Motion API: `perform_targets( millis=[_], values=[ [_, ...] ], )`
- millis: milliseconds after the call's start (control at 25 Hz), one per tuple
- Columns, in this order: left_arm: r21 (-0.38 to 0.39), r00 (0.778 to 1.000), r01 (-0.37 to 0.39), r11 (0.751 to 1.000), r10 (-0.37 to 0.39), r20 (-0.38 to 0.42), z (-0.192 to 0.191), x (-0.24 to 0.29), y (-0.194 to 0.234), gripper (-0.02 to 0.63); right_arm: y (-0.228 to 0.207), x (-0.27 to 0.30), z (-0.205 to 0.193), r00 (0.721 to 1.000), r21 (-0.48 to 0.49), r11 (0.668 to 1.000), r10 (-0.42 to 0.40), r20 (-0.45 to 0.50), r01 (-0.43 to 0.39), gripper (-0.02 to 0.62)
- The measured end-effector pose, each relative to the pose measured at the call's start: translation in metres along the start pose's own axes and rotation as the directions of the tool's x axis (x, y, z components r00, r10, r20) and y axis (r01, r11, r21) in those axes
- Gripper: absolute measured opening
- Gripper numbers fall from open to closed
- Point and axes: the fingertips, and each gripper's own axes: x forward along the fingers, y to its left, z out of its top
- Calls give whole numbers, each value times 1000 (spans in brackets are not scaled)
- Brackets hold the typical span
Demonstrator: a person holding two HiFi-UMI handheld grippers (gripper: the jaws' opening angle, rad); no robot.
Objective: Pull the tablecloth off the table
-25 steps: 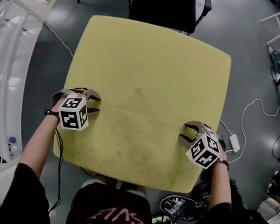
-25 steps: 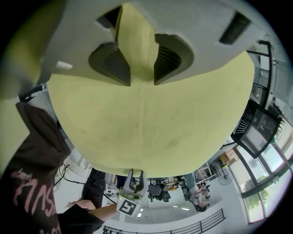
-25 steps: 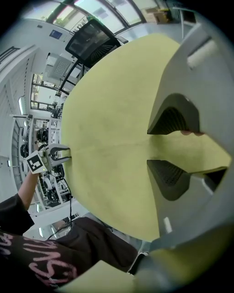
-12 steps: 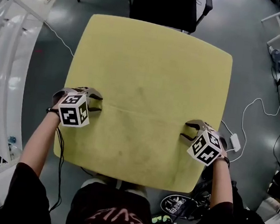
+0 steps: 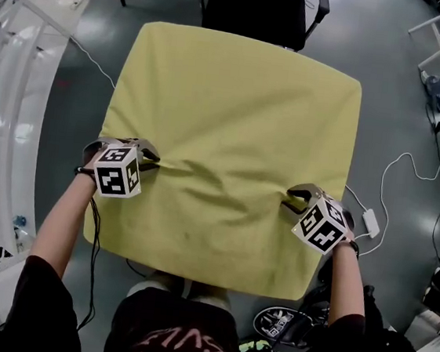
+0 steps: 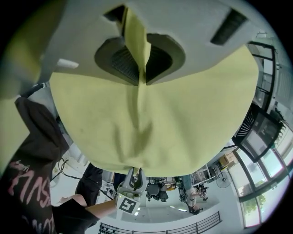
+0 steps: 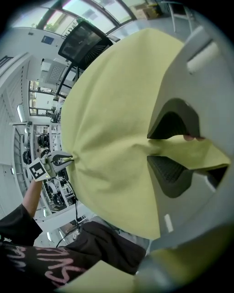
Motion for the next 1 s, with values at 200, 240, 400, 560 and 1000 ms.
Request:
perform_targets(
  millis=[200, 240, 400, 560, 1000],
  values=[
    [-44, 999, -47, 998, 47, -6, 0, 1, -2, 8, 4, 0, 0, 1000, -5, 1000, -8, 12, 8, 79],
    [-61, 998, -60, 996, 60, -5, 1, 1, -1, 8, 5, -1, -1, 1000, -9, 1000, -10, 14, 10, 68],
    [-149, 994, -108, 983, 107, -12, 5, 3, -2, 6, 6, -3, -7, 998, -15, 999, -44, 36, 45, 17],
    [-225, 991, -131, 965, 135, 4, 0, -4, -12, 6, 13, -6, -10, 997, -47, 996, -74, 21, 75, 15],
    [-264, 964, -212, 941, 246, 101, 7, -33, -41, 6, 38, -33, -7, 977, -18, 978, -204, 61, 206, 15]
  ],
)
